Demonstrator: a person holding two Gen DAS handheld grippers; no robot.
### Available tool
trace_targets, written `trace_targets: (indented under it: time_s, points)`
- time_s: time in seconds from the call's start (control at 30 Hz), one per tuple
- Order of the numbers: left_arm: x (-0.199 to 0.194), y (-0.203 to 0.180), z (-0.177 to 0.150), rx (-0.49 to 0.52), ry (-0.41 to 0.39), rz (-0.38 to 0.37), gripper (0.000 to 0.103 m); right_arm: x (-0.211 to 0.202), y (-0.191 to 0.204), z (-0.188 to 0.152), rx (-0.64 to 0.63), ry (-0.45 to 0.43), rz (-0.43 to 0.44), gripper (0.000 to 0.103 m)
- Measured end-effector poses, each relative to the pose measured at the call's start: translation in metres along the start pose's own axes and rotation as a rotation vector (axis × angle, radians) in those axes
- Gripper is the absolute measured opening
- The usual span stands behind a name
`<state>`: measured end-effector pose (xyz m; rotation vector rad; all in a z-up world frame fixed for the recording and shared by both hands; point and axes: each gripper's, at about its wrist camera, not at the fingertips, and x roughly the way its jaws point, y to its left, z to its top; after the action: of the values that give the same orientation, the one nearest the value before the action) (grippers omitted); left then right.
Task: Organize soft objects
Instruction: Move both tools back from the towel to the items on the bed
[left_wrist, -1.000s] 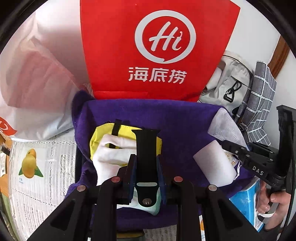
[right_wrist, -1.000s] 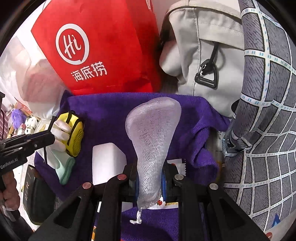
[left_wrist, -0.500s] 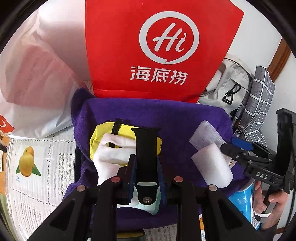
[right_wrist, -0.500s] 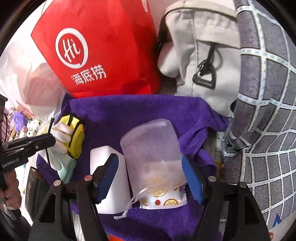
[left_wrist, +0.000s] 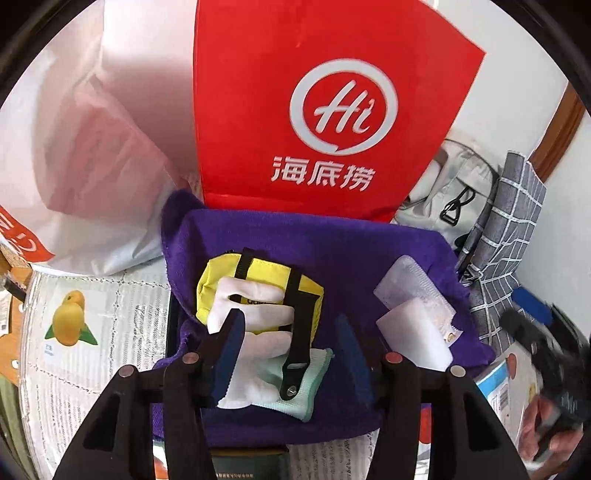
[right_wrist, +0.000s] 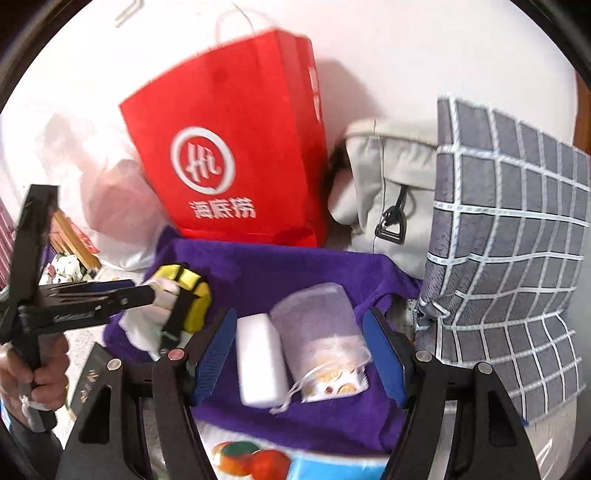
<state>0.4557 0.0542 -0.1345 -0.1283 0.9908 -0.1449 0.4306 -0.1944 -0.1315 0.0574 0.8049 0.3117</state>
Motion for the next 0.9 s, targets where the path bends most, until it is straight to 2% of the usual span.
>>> trace_targets:
  time_s: [0.17,0.27,0.33,0.43,0.53,0.67,0.77,0.9]
  points:
    - [-0.023,-0.013,-0.001,0.032,-0.06,0.06,0.053,-0.037,0.02,-0.033,-0.019,0.002,-0.021,0.07]
    - [-0.04,-0.021,-0.002,0.054,-0.096,0.054,0.054,-0.057,0.029,-0.058,-0.03,0.015,-0.029,0.07]
    - [-0.048,-0.029,-0.003,0.068,-0.118,0.042,0.059,-0.076,0.036,-0.08,-0.028,0.025,-0.017,0.07]
    - [-0.057,-0.042,-0.008,0.091,-0.132,0.039,0.06,-0.092,0.051,-0.107,-0.038,0.037,-0.002,0.064]
    - [-0.067,-0.053,-0.023,0.121,-0.132,0.02,0.06,-0.101,0.064,-0.133,-0.074,0.067,-0.006,0.054]
    - [-0.081,-0.052,-0.047,0.144,-0.123,0.031,0.061,-0.102,0.078,-0.165,-0.077,0.113,0.03,0.054]
    - [-0.088,-0.04,-0.073,0.134,-0.106,0.041,0.064,-0.095,0.085,-0.184,-0.08,0.143,0.036,0.049]
    - [-0.088,-0.016,-0.11,0.094,-0.071,0.053,0.065,-0.078,0.093,-0.203,-0.129,0.16,-0.043,0.047]
